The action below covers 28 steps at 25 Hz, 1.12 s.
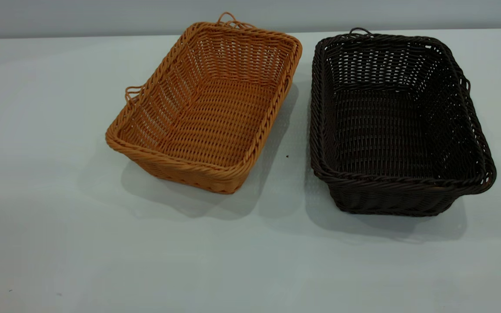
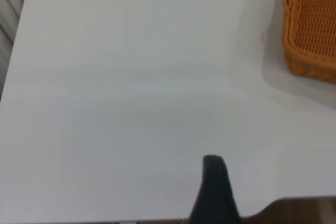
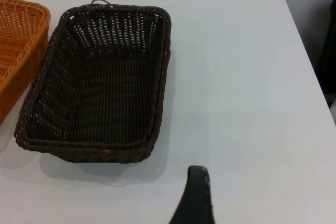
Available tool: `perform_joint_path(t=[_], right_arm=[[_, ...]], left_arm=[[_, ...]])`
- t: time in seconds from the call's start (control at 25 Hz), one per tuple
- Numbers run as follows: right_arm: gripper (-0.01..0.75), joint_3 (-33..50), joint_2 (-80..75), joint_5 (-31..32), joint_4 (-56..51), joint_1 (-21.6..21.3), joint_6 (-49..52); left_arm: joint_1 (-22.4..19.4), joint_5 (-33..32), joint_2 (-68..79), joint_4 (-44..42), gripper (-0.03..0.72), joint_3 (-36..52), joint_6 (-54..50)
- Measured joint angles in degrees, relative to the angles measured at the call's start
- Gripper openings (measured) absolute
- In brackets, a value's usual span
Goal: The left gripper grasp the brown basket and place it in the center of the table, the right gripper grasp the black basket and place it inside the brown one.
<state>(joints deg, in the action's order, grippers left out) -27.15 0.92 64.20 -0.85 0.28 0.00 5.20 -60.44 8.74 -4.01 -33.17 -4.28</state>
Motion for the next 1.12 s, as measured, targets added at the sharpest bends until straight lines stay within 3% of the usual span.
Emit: perform_joint_path(t=[0.16, 0.44, 0.64, 0.84, 1.12], right_arm=[[0.583, 0.00, 0.00, -0.05, -1.01, 0.00, 0.00], [0.583, 0.00, 0.00, -0.11, -1.68, 0.00, 0.00], [0.583, -1.18, -1.77, -0.51, -1.78, 0.00, 1.19], [0.587, -5.69, -10.85, -1.55, -1.73, 0.00, 1.37], [0.587, -7.91, -26.94, -7.35, -1.79, 0.00, 2.52]], left_arm=[[0.00, 8.92, 14.68, -0.01, 0.509, -3.03, -0.11], [0.00, 31.64, 41.61, 0.50, 0.509, -7.00, 0.76], [0.21, 38.05, 62.01, 0.61, 0.509, -14.07, 0.76], [3.77, 43.14, 80.49, 0.40, 0.509, -23.66, 0.76], [8.82, 44.46, 102.61, 0.40, 0.509, -37.36, 0.76]])
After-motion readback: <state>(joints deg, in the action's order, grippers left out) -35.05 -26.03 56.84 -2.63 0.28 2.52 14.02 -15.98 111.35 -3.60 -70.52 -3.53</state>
